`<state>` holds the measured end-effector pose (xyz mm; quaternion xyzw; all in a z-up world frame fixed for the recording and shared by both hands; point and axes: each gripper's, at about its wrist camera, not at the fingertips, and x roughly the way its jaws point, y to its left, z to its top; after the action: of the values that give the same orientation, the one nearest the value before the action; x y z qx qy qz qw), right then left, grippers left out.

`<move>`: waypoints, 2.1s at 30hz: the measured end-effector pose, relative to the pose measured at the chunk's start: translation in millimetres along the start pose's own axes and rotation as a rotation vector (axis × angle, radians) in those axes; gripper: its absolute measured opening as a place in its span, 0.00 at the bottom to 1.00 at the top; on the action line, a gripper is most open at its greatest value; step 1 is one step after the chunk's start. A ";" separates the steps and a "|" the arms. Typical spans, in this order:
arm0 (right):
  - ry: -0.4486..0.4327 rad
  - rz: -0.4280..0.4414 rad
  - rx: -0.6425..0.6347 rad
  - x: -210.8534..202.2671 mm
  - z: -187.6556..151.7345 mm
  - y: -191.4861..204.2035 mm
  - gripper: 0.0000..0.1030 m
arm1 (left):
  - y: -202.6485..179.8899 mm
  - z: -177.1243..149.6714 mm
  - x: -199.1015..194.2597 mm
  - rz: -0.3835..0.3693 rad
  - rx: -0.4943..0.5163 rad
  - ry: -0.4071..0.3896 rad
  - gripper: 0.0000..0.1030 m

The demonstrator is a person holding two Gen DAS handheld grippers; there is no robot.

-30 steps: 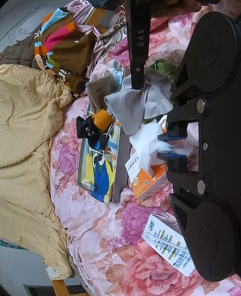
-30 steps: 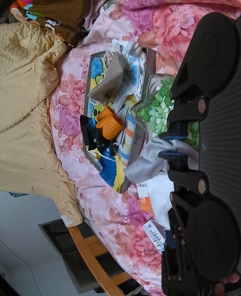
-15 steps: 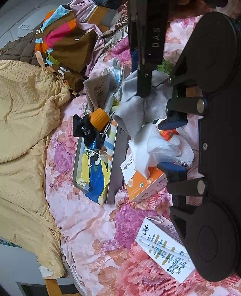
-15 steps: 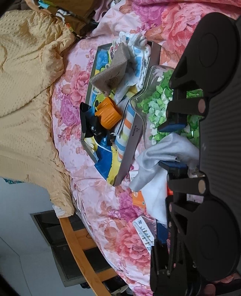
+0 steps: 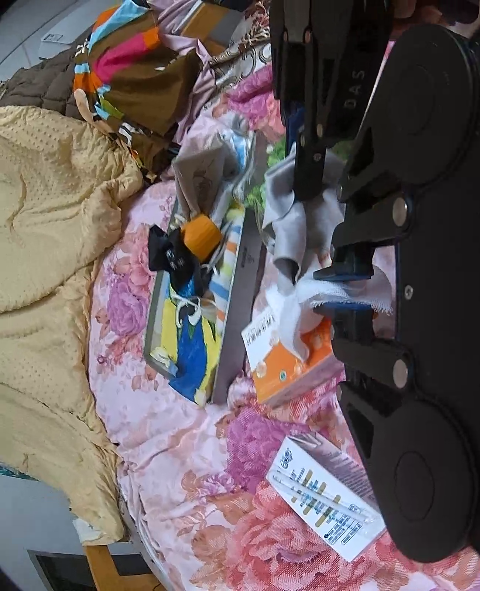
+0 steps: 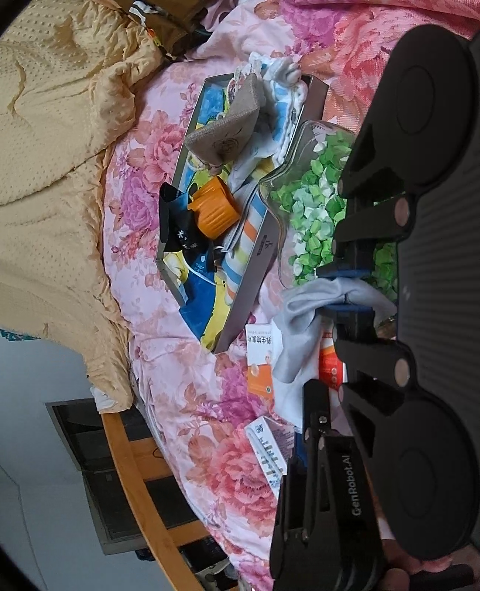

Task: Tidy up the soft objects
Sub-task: 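Lift and carry the white and grey cloths over the tray with both tools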

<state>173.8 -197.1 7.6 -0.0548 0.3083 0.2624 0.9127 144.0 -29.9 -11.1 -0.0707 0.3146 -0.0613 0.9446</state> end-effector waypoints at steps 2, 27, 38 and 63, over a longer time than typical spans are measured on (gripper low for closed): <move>-0.011 0.004 -0.003 -5.9 1.0 -3.0 0.13 | -7.4 1.5 -4.4 0.001 -0.001 -0.004 0.09; -0.270 -0.071 0.208 -57.0 25.7 -84.5 0.13 | -43.4 76.4 -14.1 -0.057 -0.103 -0.081 0.09; -0.504 -0.083 0.228 -43.3 71.9 -124.8 0.13 | -53.6 136.7 25.8 -0.069 -0.068 -0.206 0.09; -0.340 -0.086 0.362 42.6 64.6 -171.6 0.14 | -64.2 146.1 129.8 0.002 -0.057 -0.163 0.12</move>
<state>324.9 -308.1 23.8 0.1415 0.1899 0.1694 0.9567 330.6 -99.9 39.6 -0.1020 0.2382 -0.0454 0.9648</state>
